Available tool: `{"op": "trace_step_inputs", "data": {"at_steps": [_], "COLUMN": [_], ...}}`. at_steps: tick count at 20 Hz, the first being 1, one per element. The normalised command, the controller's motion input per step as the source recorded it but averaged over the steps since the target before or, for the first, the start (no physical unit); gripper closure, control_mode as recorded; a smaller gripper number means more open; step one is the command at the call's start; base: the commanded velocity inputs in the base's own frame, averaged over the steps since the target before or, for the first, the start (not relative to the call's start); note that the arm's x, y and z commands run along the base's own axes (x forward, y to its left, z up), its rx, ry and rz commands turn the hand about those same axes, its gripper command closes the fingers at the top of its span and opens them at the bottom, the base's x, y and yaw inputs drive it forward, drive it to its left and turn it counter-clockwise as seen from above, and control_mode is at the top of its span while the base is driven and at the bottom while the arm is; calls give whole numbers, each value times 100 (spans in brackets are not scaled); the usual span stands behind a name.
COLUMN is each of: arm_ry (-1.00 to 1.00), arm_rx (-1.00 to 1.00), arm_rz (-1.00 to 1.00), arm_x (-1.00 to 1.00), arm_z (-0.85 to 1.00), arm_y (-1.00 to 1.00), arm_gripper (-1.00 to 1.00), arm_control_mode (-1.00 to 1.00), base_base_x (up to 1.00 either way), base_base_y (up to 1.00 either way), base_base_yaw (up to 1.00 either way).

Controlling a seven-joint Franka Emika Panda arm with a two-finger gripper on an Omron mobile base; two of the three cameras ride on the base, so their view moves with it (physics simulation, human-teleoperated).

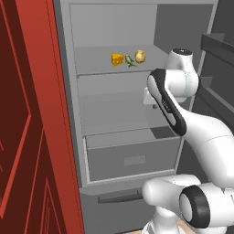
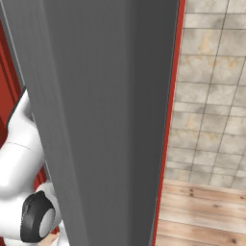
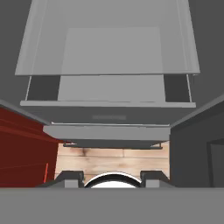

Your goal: Take the cheese, fish, and potato from the fridge and place them on the plate on the dining counter to create an appetizer plate.

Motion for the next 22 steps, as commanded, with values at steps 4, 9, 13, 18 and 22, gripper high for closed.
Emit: {"op": "trace_step_inputs", "data": {"at_steps": [4, 9, 13, 18, 22], "arm_ry": [-2, -17, -30, -24, -7], "arm_rx": [0, 0, 0, 0, 0], "arm_rz": [0, 0, 0, -2, -6], "arm_x": [-6, -3, -5, 1, 14], "arm_z": [0, 18, 50, 44, 18], "arm_y": [0, -1, 0, 0, 0], "arm_gripper": [-100, -100, -100, -100, -100], "arm_control_mode": [-100, -100, -100, -100, -100], "base_base_x": [0, 0, 0, 0, 0], "base_base_y": [0, 0, 0, 0, 0], "base_base_yaw": [0, 0, 0, 0, 0]}}
